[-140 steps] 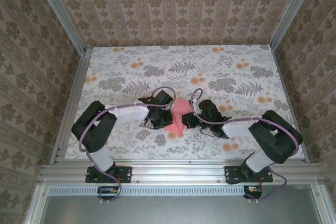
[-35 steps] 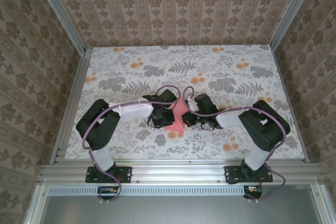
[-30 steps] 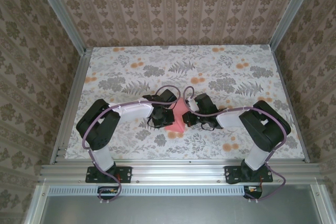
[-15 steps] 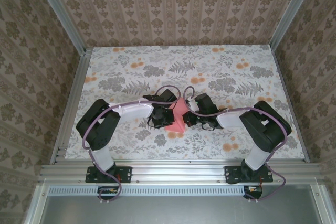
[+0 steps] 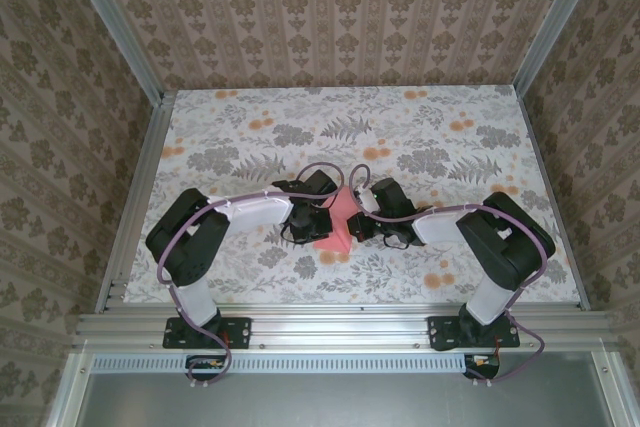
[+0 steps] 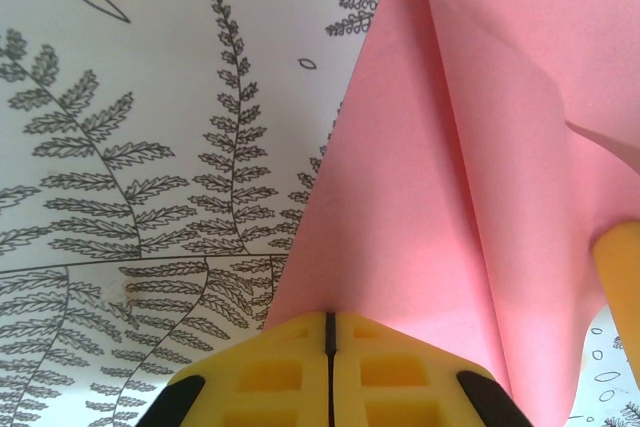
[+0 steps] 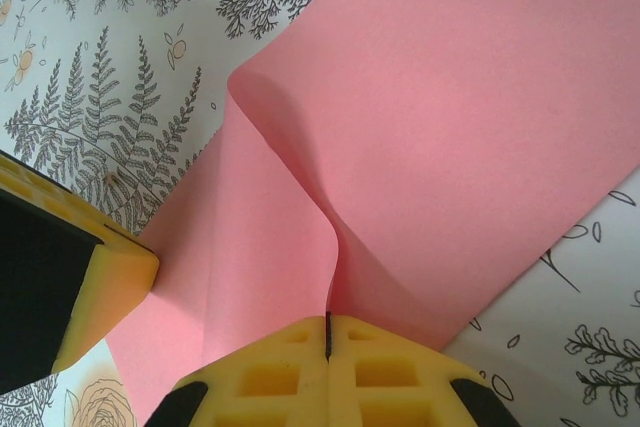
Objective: Fold a paper plane with a square sheet of paper (pick it up from the middle)
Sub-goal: Fold the triangle a second time at the center of the table.
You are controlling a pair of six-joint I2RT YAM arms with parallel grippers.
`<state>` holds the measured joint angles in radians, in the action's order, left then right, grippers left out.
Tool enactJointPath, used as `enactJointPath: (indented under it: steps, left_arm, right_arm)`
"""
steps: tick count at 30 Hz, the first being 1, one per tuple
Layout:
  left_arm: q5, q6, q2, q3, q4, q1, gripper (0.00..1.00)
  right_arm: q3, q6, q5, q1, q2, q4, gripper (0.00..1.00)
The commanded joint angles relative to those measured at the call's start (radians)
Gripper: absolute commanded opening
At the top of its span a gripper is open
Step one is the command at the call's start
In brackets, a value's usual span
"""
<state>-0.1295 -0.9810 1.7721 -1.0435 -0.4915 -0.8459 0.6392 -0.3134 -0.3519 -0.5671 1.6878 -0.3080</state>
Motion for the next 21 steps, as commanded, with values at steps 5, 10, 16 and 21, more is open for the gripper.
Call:
enactJointPath:
  steps: [5, 10, 16, 21]
  left_arm:
    - [0.024, 0.023, 0.019, -0.015, -0.049, -0.009, 0.07]
    - [0.027, 0.024, 0.02, -0.022, -0.055, -0.008, 0.07]
    - [0.026, 0.025, 0.021, -0.022, -0.056, -0.009, 0.07]
    - [0.027, 0.024, 0.018, -0.022, -0.058, -0.008, 0.07]
  right_arm:
    - [0.028, 0.012, -0.007, 0.004, -0.014, 0.014, 0.06]
    - [0.039, 0.019, -0.014, 0.004, 0.0, 0.029, 0.06]
    - [0.042, 0.026, -0.005, 0.004, 0.016, 0.043, 0.06]
    - [0.039, 0.032, 0.014, 0.004, 0.03, 0.047, 0.06]
